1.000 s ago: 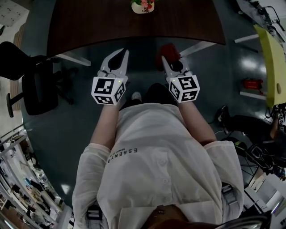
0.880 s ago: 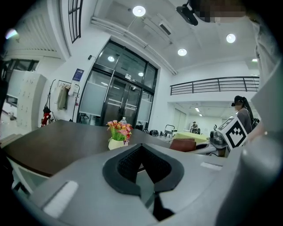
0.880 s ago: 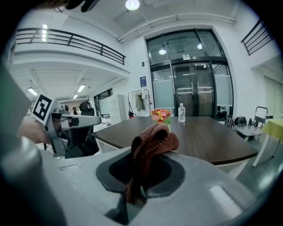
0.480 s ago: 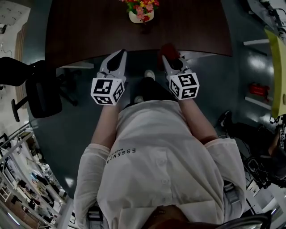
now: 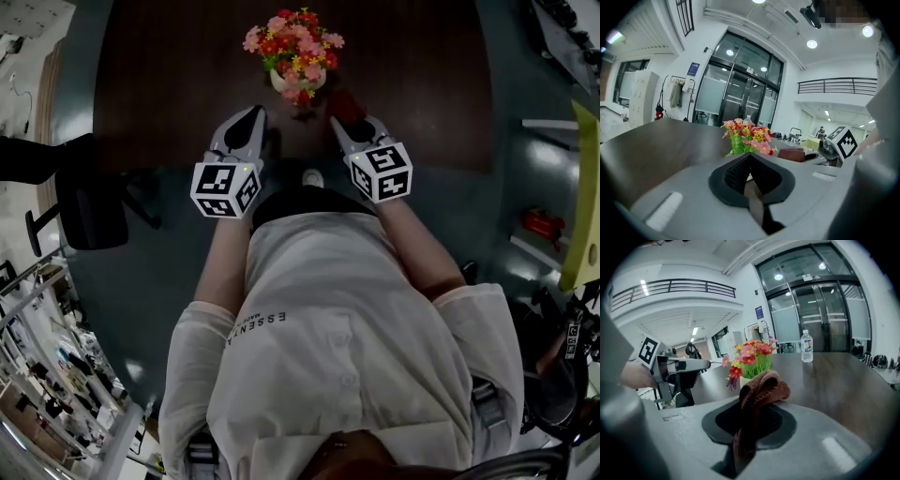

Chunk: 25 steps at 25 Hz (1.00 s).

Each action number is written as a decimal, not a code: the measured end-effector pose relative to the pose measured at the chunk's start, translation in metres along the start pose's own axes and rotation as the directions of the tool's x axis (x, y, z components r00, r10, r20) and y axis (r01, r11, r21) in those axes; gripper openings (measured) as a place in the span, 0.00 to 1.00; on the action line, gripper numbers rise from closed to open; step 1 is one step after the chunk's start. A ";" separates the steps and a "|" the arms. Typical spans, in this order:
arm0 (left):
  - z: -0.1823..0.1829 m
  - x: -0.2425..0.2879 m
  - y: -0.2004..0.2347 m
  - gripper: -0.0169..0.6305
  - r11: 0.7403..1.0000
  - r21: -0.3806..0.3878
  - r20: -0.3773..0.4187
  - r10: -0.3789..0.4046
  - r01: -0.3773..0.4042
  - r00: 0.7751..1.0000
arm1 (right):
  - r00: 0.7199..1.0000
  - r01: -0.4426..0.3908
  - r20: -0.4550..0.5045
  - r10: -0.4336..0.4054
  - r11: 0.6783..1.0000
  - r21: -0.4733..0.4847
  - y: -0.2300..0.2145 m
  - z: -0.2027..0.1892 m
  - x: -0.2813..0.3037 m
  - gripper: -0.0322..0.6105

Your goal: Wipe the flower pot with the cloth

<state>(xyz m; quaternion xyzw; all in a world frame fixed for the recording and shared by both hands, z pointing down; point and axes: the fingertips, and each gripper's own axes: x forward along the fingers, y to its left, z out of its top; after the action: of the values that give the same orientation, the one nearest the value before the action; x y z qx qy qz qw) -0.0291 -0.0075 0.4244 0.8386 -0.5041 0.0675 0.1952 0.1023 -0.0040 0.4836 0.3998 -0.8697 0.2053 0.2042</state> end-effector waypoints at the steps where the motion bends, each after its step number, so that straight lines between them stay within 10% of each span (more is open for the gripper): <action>1: -0.002 0.009 0.003 0.05 1.000 0.004 -0.013 -0.004 0.004 1.000 | 0.999 -0.024 -0.022 0.024 1.000 -0.003 -0.001 -0.002 0.008 0.13; 19: -0.021 0.105 0.021 0.05 0.987 0.091 -0.222 -0.111 0.134 0.969 | 0.882 -0.430 -0.223 0.415 0.902 -0.023 0.066 -0.008 0.088 0.13; 25: -0.020 0.107 0.029 0.05 0.990 0.100 -0.194 -0.080 0.100 0.978 | 0.877 -0.441 -0.225 0.424 0.897 -0.029 0.059 -0.008 0.097 0.13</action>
<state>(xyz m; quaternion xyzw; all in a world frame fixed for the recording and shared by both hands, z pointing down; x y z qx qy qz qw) -0.0010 -0.0994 0.4834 0.8598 -0.4403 0.1654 0.1988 -0.0004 -0.0243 0.5293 0.1624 -0.9174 0.2528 0.2609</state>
